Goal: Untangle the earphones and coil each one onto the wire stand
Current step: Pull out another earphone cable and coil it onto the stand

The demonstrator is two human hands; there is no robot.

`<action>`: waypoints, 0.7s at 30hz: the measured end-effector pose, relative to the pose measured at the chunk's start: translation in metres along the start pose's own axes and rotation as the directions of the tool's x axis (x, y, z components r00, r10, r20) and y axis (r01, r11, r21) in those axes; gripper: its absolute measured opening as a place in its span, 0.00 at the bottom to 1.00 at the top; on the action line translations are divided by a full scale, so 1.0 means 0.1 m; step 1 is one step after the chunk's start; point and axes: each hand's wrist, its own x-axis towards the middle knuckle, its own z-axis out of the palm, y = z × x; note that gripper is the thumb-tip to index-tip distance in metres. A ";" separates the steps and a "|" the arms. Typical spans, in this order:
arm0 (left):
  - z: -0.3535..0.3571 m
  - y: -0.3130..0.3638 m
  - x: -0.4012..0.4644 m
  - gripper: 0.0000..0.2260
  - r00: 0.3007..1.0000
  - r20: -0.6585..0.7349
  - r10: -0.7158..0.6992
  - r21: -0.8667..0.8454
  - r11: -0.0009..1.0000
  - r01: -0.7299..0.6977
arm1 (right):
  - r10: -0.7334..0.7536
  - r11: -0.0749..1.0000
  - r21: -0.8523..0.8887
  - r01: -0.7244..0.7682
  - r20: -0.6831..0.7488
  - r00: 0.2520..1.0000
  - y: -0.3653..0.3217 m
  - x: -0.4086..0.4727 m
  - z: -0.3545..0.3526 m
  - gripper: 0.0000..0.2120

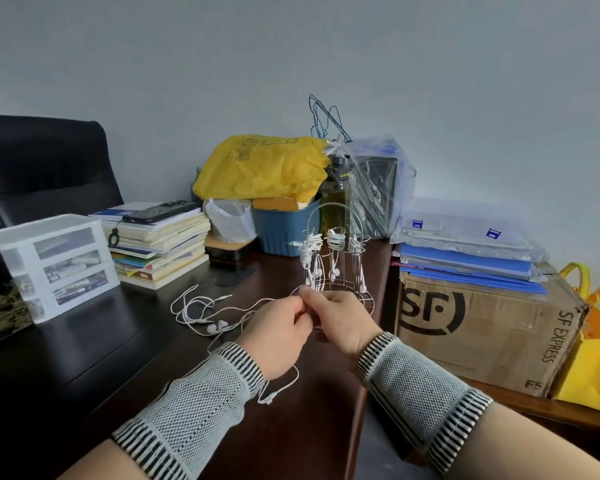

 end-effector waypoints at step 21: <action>-0.34 -0.12 -0.15 0.16 0.992 0.003 0.124 0.079 0.989 -0.124 | -0.718 0.486 -0.574 0.660 0.168 0.675 -0.16 -0.43 0.00 0.25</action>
